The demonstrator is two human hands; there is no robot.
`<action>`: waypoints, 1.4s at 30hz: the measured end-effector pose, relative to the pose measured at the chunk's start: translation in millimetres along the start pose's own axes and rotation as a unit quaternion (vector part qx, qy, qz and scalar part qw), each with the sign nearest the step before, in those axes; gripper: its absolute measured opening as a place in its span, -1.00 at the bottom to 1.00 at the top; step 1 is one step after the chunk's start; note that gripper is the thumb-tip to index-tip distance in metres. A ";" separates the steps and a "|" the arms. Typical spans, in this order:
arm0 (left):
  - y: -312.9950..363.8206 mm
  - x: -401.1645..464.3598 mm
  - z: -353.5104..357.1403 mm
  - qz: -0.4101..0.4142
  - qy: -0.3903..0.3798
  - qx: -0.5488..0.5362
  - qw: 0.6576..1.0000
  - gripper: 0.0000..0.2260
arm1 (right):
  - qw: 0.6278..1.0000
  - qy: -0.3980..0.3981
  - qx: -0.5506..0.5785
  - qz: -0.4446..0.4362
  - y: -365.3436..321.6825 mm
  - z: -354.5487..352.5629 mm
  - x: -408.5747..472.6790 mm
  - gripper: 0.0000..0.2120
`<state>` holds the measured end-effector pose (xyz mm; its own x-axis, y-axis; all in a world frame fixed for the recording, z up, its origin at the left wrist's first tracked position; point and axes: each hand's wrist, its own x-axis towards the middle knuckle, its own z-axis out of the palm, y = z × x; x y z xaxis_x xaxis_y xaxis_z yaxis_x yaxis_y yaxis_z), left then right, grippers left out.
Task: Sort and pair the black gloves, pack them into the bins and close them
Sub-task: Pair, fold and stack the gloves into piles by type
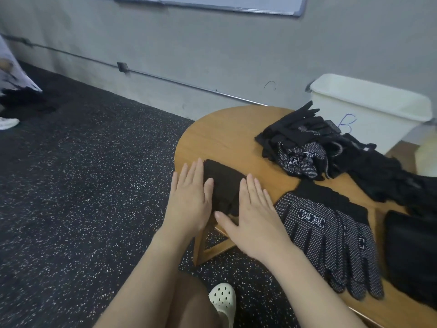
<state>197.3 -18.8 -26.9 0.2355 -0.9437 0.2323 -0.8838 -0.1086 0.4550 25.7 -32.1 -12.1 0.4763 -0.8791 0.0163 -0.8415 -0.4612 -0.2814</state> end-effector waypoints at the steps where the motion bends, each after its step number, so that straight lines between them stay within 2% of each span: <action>1: 6.2 -3.8 -0.8 0.024 0.032 0.033 0.999 -0.49 | 1.000 0.003 0.007 -0.012 1.1 -3.2 -3.5 -0.10; 3: 20.4 -9.4 -1.2 0.083 0.055 0.083 0.992 -0.52 | 0.998 0.021 0.028 -0.043 5.0 -11.1 -11.8 -0.23; 5: 31.0 -13.2 3.1 0.109 0.017 0.101 0.989 -0.52 | 0.995 0.054 0.052 -0.059 12.8 -22.1 -20.2 -0.34; 8: 35.1 -9.7 11.7 0.077 -0.051 0.080 0.992 -0.50 | 0.991 0.109 0.073 -0.033 35.0 -45.0 -28.8 -0.42; 12: 39.9 3.5 17.6 0.061 -0.056 0.061 0.995 -0.48 | 0.987 0.143 0.078 0.004 71.4 -74.8 -23.3 -0.52; 15: 47.1 9.6 22.9 0.059 -0.058 0.054 0.995 -0.48 | 0.986 0.155 0.056 -0.008 89.4 -93.7 -3.0 -0.58; 18: 52.0 10.9 26.2 0.053 -0.050 0.047 0.996 -0.47 | 0.986 0.156 0.049 -0.027 100.3 -109.8 28.3 -0.61; 24: 53.5 6.5 27.5 0.039 -0.029 0.021 0.999 -0.46 | 0.980 0.185 0.072 -0.031 104.4 -128.9 95.5 -0.50; 29: 49.9 10.1 28.6 0.039 -0.030 0.009 0.999 -0.45 | 0.989 0.133 -0.044 -0.039 100.9 -128.3 139.5 -0.48; 33: 47.9 9.5 29.4 0.042 -0.023 -0.001 0.999 -0.47 | 0.980 0.168 -0.102 0.010 104.9 -122.2 147.2 -0.74; 35: 47.6 10.0 29.4 0.042 -0.021 -0.004 0.999 -0.47 | 0.973 0.197 -0.119 0.031 105.2 -121.7 146.0 -0.80; 39: 47.6 8.9 30.0 0.040 -0.024 0.000 0.999 -0.46 | 0.958 0.283 -0.028 0.040 107.1 -127.8 136.3 -0.80; 42: 49.2 6.5 26.8 0.038 -0.024 -0.003 0.999 -0.46 | 0.963 0.267 0.001 0.031 107.1 -130.7 120.7 -0.82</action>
<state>144.5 -38.7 -26.0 0.1475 -0.9633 0.2244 -0.8956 -0.0338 0.4435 -40.3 -203.3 85.1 0.2266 -0.8416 0.4903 -0.8635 -0.4064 -0.2986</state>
